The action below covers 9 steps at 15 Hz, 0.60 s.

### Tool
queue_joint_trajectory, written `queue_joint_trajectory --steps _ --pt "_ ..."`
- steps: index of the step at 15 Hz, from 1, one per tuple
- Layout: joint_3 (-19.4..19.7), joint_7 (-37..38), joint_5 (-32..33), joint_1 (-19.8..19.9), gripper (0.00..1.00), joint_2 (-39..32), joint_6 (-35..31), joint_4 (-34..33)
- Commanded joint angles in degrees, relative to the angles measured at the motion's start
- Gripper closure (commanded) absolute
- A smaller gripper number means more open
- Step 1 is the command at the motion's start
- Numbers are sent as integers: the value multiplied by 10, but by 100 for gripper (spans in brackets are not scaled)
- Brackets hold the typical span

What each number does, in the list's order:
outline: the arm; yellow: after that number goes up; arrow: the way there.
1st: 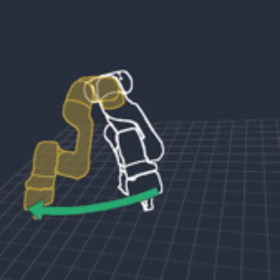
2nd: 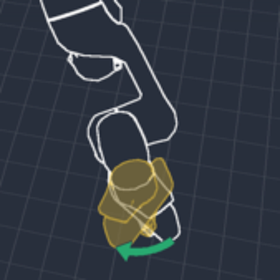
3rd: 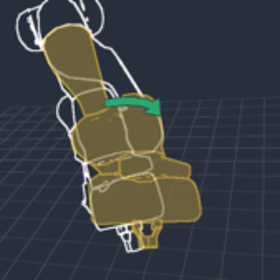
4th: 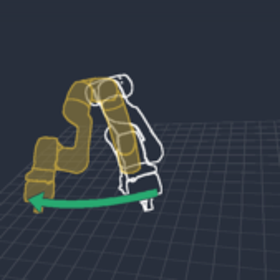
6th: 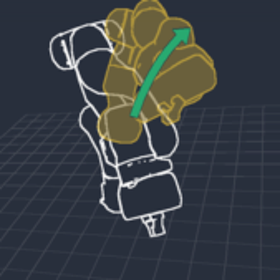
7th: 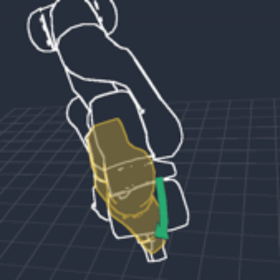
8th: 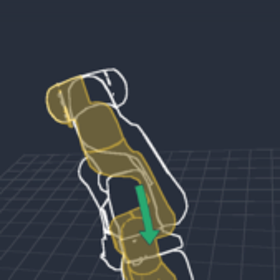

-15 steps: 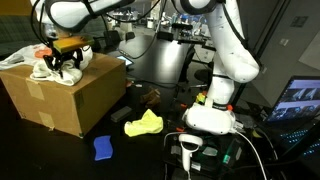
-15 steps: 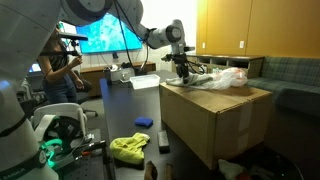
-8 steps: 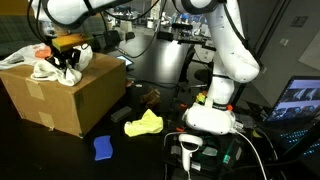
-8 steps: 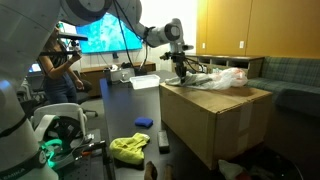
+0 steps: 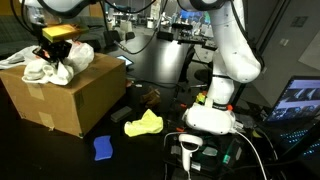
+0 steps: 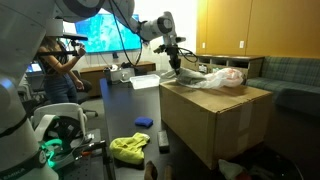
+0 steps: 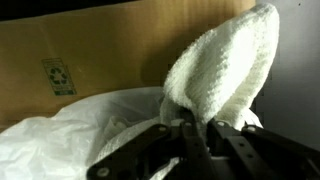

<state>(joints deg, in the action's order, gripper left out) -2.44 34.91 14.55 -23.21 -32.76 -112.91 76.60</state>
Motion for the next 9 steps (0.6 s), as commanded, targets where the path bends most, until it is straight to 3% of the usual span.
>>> queue_joint_trajectory --steps 1,9 --pt "-5 -1 32 -38 90 1 24 -44" --pt "-25 -38 83 -149 90 -109 142 -237"
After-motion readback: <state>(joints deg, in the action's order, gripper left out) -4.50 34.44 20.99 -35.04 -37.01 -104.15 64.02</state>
